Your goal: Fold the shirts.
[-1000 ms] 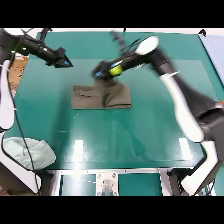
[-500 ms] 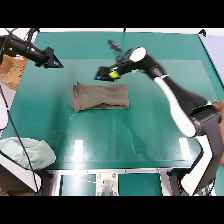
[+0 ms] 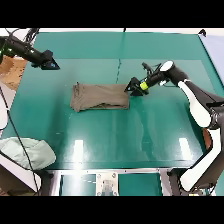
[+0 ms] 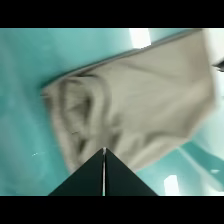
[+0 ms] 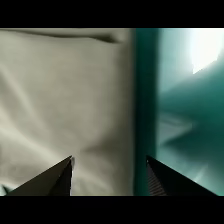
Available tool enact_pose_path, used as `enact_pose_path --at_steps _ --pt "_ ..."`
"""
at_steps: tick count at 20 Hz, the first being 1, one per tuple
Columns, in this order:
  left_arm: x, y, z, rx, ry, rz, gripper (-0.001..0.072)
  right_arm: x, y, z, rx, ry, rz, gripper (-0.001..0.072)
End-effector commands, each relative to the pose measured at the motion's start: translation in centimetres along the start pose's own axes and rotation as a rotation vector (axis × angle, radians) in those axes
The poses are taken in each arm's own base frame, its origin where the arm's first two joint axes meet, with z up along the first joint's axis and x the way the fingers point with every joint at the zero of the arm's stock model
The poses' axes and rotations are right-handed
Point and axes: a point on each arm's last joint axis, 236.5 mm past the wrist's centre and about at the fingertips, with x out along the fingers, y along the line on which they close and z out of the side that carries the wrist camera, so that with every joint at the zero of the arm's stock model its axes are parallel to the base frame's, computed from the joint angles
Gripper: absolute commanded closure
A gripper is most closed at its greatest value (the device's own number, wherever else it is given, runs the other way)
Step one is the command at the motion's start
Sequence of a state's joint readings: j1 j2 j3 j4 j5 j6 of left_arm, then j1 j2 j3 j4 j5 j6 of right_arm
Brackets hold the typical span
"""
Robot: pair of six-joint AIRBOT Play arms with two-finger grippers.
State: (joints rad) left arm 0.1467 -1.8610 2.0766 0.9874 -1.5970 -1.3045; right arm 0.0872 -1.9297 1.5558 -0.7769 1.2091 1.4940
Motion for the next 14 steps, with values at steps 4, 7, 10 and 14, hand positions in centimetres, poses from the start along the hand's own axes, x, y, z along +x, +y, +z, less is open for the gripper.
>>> enact_pose_path --at_steps 4,7,10,14 --pt "-0.2 2.6 -0.5 -0.006 0.021 0.11 0.0684 4.5 3.3 -1.4 0.013 -0.001 0.152 0.044" --pt "-0.2 2.6 -0.5 -0.006 0.022 0.11 0.0685 1.6 7.8 -0.7 -0.069 0.009 0.252 0.0687" --pt "-0.2 2.6 -0.6 -0.01 0.023 0.109 0.0685 -5.9 11.2 1.7 -0.17 -0.087 0.271 0.0687" --pt "-0.2 2.4 -1.3 -0.011 0.054 0.101 0.0685 -20.4 11.0 4.3 -0.219 -0.346 0.144 0.0688"
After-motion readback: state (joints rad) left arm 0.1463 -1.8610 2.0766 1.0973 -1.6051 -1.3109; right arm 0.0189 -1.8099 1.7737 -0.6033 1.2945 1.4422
